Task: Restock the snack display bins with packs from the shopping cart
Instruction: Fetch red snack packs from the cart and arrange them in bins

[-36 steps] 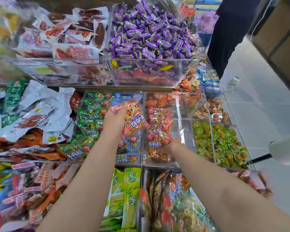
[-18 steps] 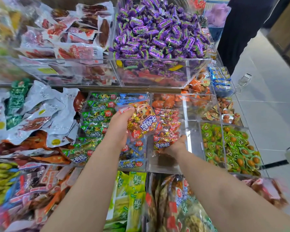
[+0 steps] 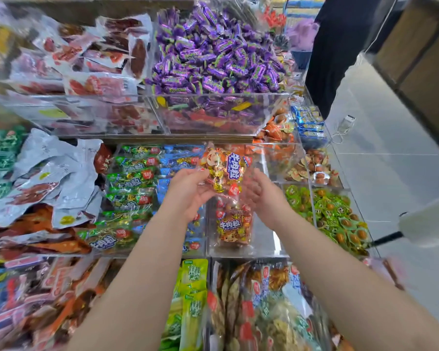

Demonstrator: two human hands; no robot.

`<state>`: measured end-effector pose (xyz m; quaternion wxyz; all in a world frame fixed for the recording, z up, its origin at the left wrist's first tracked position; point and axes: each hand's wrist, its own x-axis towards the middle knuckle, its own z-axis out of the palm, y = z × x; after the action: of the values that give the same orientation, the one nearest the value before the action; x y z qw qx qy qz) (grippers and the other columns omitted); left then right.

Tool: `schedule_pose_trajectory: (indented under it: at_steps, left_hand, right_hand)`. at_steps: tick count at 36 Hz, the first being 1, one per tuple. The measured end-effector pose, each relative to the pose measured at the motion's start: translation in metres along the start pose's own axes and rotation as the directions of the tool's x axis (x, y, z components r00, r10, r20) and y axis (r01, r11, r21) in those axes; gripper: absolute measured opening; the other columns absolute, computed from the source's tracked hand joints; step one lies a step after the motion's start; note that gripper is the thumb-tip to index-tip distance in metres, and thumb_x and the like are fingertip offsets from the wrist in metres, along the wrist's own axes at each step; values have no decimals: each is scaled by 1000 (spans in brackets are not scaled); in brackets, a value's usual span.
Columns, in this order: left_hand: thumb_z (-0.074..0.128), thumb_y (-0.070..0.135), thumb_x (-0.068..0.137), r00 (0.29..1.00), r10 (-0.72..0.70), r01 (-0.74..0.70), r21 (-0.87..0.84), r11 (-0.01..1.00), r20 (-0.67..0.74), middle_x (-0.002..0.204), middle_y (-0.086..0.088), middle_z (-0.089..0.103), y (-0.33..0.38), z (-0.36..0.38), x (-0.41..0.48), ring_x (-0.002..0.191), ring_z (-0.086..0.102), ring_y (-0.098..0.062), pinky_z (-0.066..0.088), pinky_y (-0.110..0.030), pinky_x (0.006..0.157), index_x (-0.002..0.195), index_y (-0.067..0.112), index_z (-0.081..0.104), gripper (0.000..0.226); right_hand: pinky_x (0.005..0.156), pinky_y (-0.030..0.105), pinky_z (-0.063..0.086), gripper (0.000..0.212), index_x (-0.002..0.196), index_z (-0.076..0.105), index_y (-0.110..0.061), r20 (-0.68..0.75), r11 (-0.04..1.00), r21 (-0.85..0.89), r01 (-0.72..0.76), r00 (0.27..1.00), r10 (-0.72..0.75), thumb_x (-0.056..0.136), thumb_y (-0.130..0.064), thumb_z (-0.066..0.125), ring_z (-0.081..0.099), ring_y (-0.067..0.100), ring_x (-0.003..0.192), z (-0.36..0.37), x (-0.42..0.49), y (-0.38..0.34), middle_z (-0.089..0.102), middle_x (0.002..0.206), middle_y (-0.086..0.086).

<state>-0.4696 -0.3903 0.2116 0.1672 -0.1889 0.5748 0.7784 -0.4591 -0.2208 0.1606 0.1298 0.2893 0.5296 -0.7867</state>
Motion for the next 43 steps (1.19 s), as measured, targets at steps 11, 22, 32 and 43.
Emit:
schedule_pose_trajectory:
  at_steps: [11,22,32,43]
  left_hand:
    - [66,30,87,936,339,-189,679,709,-95,92,14,55,-16,-5,0,85,59,-14,51,-31,78,106,23,57,22]
    - [59,52,87,938,337,-123,987,102,82,157,-6,28,-39,-27,21,147,18,-28,25,-48,115,151,16,24,81]
    - [44,59,87,923,359,-71,978,-194,138,162,-8,5,-60,-29,35,149,-4,-28,-1,-52,117,154,16,8,87]
    - [44,59,88,925,350,-68,969,-239,151,162,-8,1,-61,-30,36,149,-5,-27,0,-50,118,154,15,3,90]
  right_hand:
    - [77,33,58,51,121,50,-15,59,823,-526,214,975,-215,77,-11,76,66,17,90,-35,-9,-3,64,114,7]
    - [74,27,48,36,112,63,-16,308,-163,-936,312,950,47,77,-16,71,62,24,97,-14,22,58,66,107,6]
    - [106,42,36,134,146,0,-26,-265,513,-823,-243,964,31,49,-31,93,37,32,132,-33,38,80,31,143,12]
    - [82,40,57,46,86,50,-16,-194,558,-794,-241,970,143,62,-24,88,66,25,88,-20,55,78,64,94,5]
